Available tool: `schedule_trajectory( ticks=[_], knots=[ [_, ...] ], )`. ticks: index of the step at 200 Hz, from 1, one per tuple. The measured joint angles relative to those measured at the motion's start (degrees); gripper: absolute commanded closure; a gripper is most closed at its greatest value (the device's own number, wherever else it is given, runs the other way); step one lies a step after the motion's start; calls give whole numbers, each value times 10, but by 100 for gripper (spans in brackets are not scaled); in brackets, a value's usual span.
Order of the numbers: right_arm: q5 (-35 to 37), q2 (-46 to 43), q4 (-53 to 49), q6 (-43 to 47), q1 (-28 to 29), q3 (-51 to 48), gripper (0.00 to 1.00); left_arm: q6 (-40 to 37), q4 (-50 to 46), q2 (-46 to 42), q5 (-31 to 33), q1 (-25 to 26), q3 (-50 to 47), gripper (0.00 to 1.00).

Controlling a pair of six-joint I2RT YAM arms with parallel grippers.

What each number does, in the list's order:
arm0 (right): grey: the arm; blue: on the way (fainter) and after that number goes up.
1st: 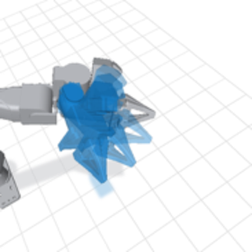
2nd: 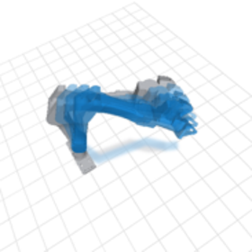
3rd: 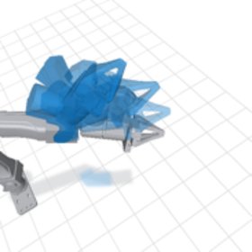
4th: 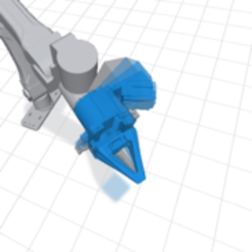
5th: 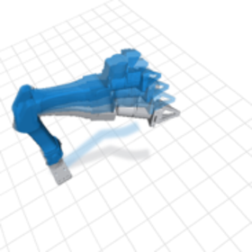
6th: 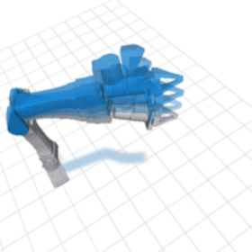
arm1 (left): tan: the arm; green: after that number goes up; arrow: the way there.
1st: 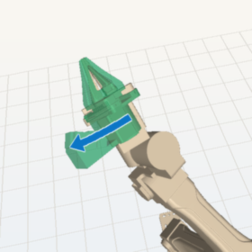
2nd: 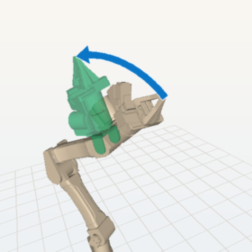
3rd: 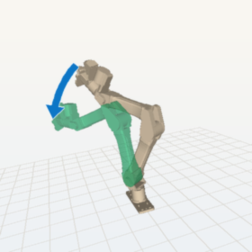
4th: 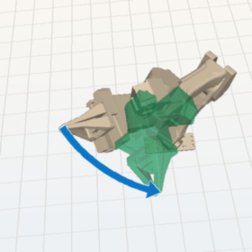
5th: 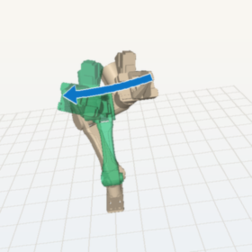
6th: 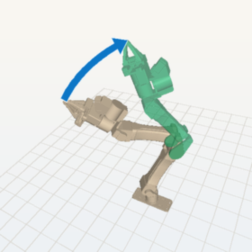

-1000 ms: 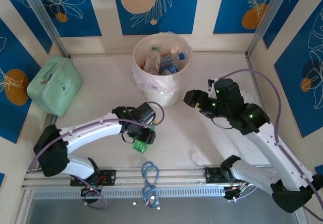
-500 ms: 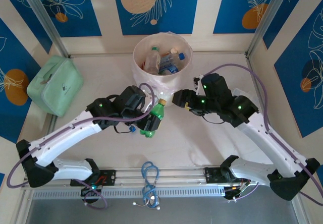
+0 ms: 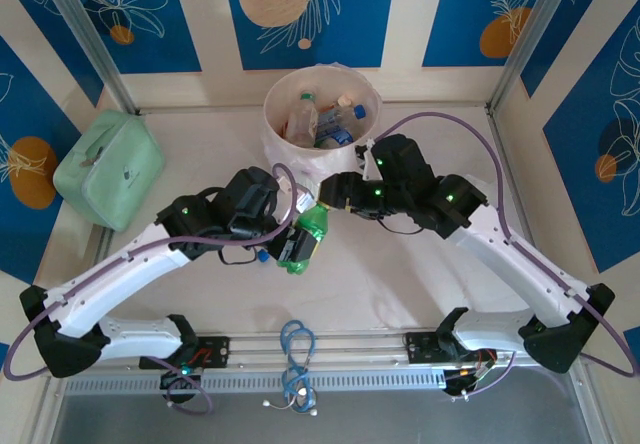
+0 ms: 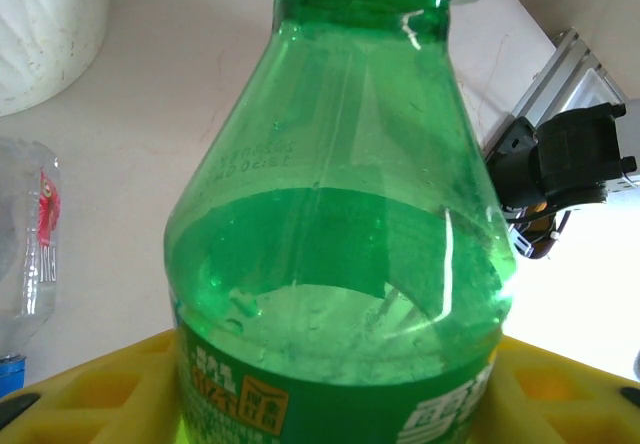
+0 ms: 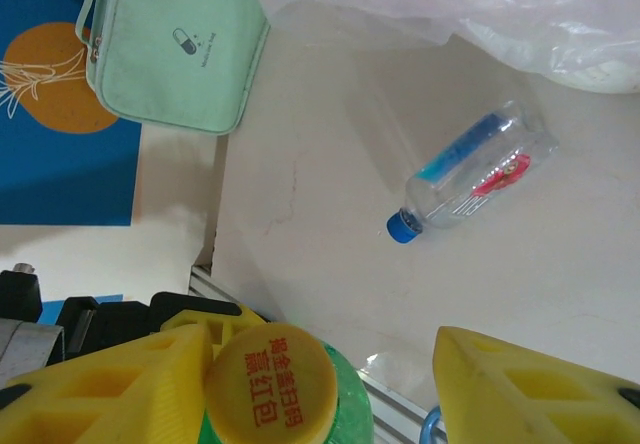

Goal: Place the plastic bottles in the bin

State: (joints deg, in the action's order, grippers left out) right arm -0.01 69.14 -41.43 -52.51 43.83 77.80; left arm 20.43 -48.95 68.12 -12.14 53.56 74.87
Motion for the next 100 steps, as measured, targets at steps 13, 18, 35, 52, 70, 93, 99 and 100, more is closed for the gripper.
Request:
schedule_trajectory(
  ticks=[13, 18, 35, 52, 70, 93, 99, 100],
  knots=[
    [0, 2, 1, 0, 3, 0, 46, 0, 0, 0, -1, 0, 0, 44],
    [0, 2, 1, 0, 4, 0, 47, 0, 0, 0, -2, 0, 0, 44],
    [0, 2, 3, 0, 5, 0, 49, 0, 0, 0, -3, 0, 0, 44],
    [0, 3, 4, 0, 7, 1, 49, 0, 0, 0, -3, 0, 0, 44],
    [0, 5, 7, 0, 11, 1, 49, 0, 1, 0, -3, 0, 0, 44],
    [0, 9, 7, 0, 16, 1, 52, 0, 0, 0, -3, 0, 0, 44],
    [0, 9, 8, 0, 17, 1, 54, 0, 0, 0, -3, 0, 0, 44],
    [0, 9, 8, 0, 17, 1, 54, 0, 0, 0, -3, 0, 0, 44]
  ],
)
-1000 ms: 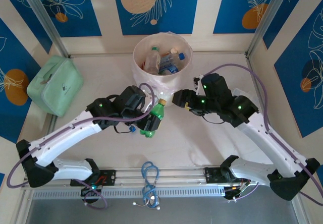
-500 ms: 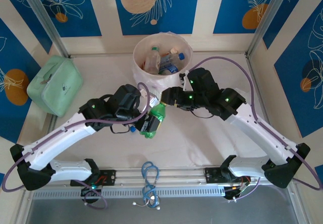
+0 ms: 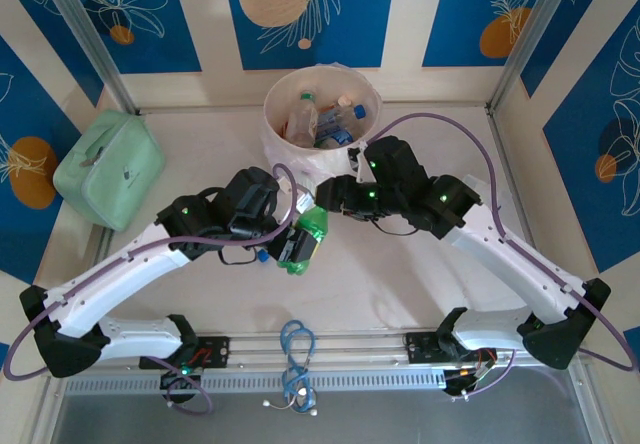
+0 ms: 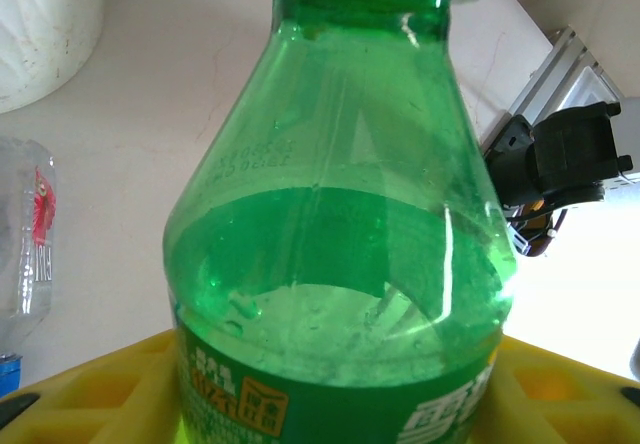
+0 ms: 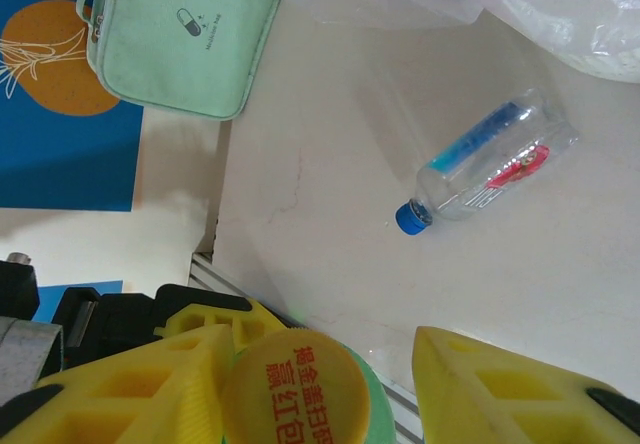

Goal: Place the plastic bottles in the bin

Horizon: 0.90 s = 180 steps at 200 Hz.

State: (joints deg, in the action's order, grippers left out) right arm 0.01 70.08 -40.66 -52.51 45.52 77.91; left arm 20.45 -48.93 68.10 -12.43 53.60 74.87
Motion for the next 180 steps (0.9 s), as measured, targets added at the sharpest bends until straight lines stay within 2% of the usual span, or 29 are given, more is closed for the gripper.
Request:
schedule_trajectory(
  ticks=[30, 61, 90, 126, 153, 180],
  knots=[
    [0, 0, 6, 3, 3, 1, 66, 0, 0, 0, 0, 0, 0, 44],
    [0, 0, 10, 4, 3, 1, 74, 0, 0, 0, 3, 0, 0, 41],
    [0, 0, 10, 6, 3, 3, 79, 3, 2, 0, 9, 1, 0, 20],
    [0, 0, 5, 9, 1, 9, 81, 5, 16, -1, 28, 1, 0, 0],
    [0, 0, -1, 14, -17, 39, 81, 14, 15, -12, 62, 0, 0, 0],
    [-3, 0, -5, 20, -71, 80, 81, 35, 9, -46, 123, -11, 1, 0]
  ],
)
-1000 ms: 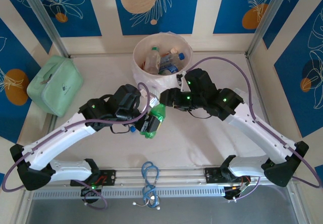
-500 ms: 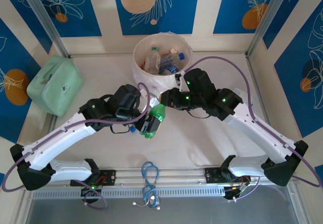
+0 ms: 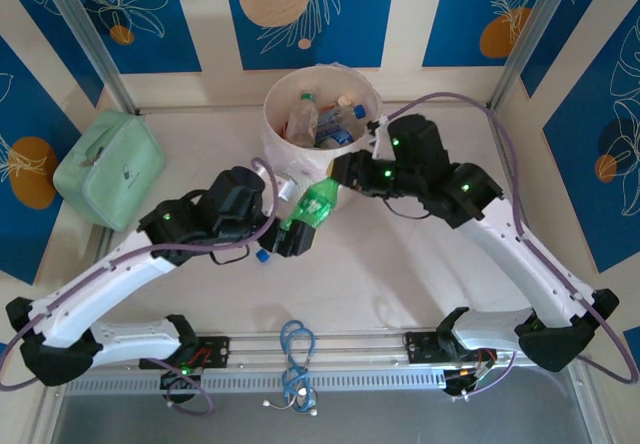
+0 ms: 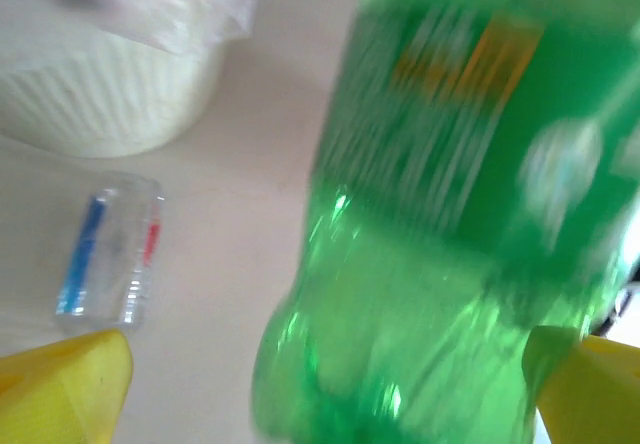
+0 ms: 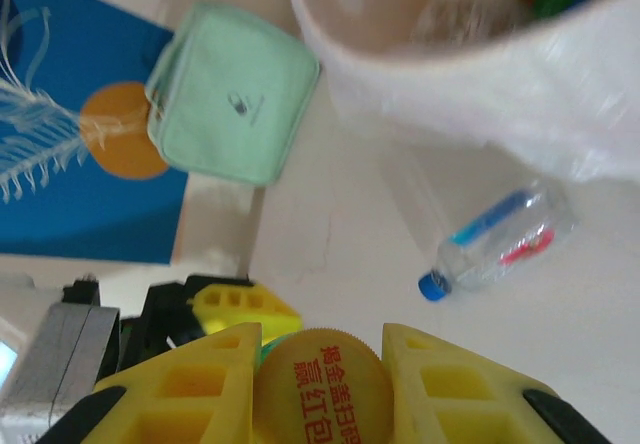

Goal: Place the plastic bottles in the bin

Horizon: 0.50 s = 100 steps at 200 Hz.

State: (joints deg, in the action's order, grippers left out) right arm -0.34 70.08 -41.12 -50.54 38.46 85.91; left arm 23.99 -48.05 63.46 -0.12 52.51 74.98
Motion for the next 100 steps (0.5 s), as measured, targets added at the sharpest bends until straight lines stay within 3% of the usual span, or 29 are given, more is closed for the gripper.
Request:
schedule_trajectory(
  ticks=[47, 100],
  knots=[
    [-35, 9, 3, 7, -120, 58, 81, 49, -31, -61, 118, -35, -3, 0],
    [-62, 60, 19, 6, -221, 139, 81, 77, -34, -68, 119, -112, -87, 2]
  ],
)
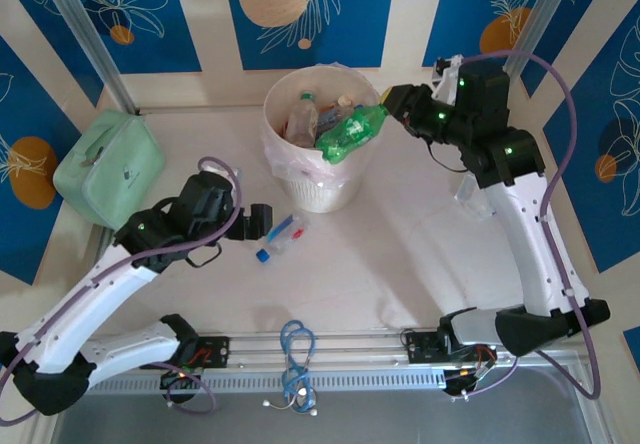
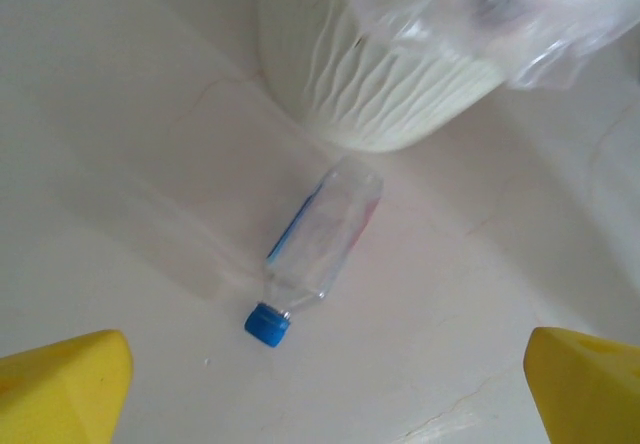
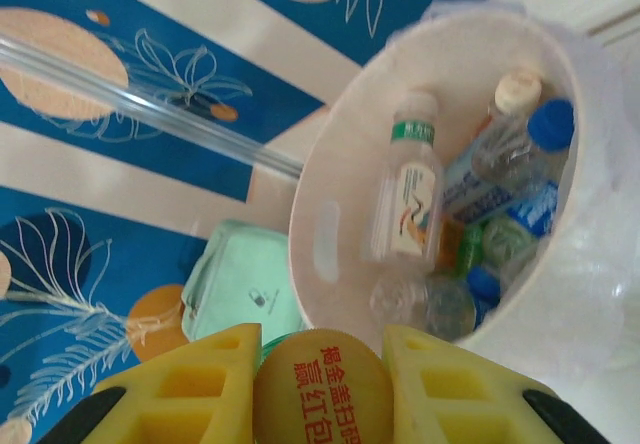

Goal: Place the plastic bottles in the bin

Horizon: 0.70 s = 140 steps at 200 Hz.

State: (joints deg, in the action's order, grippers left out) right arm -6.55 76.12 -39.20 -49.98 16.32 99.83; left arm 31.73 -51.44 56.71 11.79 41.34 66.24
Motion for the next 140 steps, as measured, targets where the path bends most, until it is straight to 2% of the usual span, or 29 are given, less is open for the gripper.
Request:
schedule_trajectory(
  ticks=[49, 97, 120, 133, 140],
  knots=[
    [-32, 66, 28, -11, -47, 37, 81, 10, 66, 16, -39, -32, -98, 3],
    [-55, 154, 22, -3, -51, 89, 79, 10, 133, 52, -64, -52, -154, 5],
    [-55, 179, 4, 14, -49, 113, 63, 10, 159, 70, -73, -61, -162, 5],
    [-57, 192, -9, 25, -47, 129, 47, 10, 169, 80, -77, -64, -165, 4],
    [-57, 199, -15, 32, -45, 140, 42, 10, 174, 87, -79, -66, -166, 3]
  ],
)
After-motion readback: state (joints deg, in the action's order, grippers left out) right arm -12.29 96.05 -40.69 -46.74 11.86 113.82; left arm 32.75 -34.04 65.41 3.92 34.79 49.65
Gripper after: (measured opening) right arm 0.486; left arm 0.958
